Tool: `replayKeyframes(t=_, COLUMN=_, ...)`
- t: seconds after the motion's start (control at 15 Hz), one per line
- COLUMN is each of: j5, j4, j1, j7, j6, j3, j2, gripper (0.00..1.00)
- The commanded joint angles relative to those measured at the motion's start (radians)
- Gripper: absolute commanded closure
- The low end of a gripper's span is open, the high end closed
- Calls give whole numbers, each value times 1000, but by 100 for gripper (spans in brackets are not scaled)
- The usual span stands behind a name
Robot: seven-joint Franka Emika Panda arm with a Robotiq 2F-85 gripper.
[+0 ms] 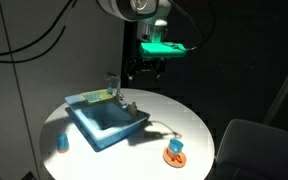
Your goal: Pick up the detergent and put it on the table
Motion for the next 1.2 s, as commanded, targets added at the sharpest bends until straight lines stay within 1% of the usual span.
replayKeyframes(t=0.0, j5=23, j4=59, j1=-32, j7=-72, j6=2, j3=52, j2=73, gripper=0)
replayKeyframes(t=0.27, j5=10, j4=93, j1=-47, j7=-112, j6=4, j3=85, j2=135, gripper=0)
replayKeyframes(t=0.67, j5=-10, j4=144, j1=-70, j7=-181, j6=3, j3=115, j2=209, gripper=0)
replayKeyframes(t=1.13, j5=-37, j4=192, j1=-67, j7=-202, j6=15, j3=141, j2=297, gripper=0)
